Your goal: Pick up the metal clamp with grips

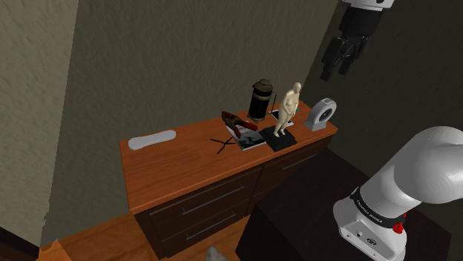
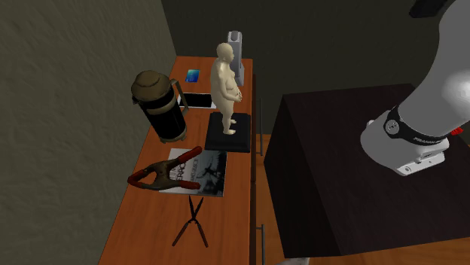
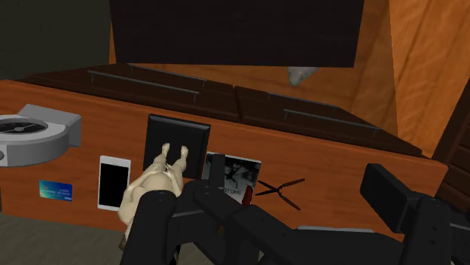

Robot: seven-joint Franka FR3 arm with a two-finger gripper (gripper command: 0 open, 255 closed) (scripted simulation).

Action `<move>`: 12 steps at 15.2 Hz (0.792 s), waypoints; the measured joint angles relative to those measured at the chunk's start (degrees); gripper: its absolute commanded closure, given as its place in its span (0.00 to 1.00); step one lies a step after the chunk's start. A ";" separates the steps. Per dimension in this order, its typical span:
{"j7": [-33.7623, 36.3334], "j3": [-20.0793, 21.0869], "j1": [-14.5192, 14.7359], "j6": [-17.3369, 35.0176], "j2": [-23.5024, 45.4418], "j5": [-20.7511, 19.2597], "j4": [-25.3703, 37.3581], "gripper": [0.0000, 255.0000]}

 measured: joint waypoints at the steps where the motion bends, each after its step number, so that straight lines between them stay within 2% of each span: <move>1: 0.00 0.00 0.00 0.00 0.00 0.00 0.00 0.00; 4: -1.83 -0.67 0.07 3.91 2.53 -0.72 -1.35 0.00; 12: -8.56 -3.07 0.22 20.39 14.58 -3.03 -5.27 0.00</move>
